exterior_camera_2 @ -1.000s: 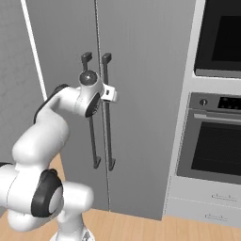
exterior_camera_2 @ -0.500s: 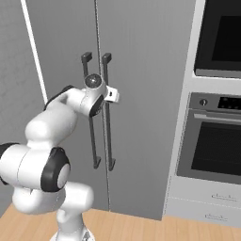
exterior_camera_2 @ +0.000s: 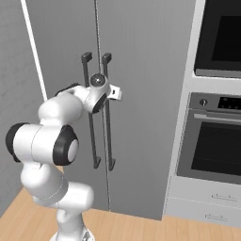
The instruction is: Take the strawberry from the fridge and place it on top of the pancake, located on the dining counter.
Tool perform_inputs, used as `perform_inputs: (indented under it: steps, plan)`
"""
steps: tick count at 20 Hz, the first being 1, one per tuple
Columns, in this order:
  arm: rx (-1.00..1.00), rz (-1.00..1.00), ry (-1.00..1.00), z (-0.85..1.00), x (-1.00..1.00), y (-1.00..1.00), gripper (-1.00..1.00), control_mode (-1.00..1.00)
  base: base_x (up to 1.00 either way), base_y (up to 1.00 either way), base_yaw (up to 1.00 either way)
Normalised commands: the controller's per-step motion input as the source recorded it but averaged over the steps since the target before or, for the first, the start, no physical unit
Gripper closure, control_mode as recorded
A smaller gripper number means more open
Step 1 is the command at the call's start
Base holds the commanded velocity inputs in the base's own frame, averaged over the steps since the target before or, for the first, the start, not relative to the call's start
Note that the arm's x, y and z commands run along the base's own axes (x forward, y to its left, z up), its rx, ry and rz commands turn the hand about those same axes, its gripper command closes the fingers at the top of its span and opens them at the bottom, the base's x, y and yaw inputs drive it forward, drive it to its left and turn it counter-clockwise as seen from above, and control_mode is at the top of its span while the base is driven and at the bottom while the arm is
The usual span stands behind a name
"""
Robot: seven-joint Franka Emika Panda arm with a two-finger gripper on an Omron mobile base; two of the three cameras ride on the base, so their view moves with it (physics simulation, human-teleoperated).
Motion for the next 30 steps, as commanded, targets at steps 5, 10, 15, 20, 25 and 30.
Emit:
perform_inputs:
  steps: [5, 10, 15, 20, 25, 30]
  plan:
    - [0.00, 0.00, 0.00, -0.11, 0.52, 0.00, -1.00, -1.00, 0.00, 0.00, 0.00]
    - [0.00, 0.00, 0.00, -0.19, 0.49, 0.00, 1.00, -1.00, 0.00, 0.00, 0.00]
    - [0.00, 0.00, 0.00, -0.12, 0.48, 0.00, 1.00, -1.00, 0.00, 0.00, 0.00]
    - [0.00, 0.01, 0.11, -0.07, 0.05, -0.11, 1.00, -1.00, 0.00, 0.00, 0.00]
    - [0.01, 0.00, 0.02, 0.00, -0.91, -0.85, 1.00, -1.00, 0.00, 0.00, 0.00]
    - [0.04, 0.00, 0.00, 0.00, -1.00, -0.97, 1.00, -1.00, 0.00, 0.00, 0.00]
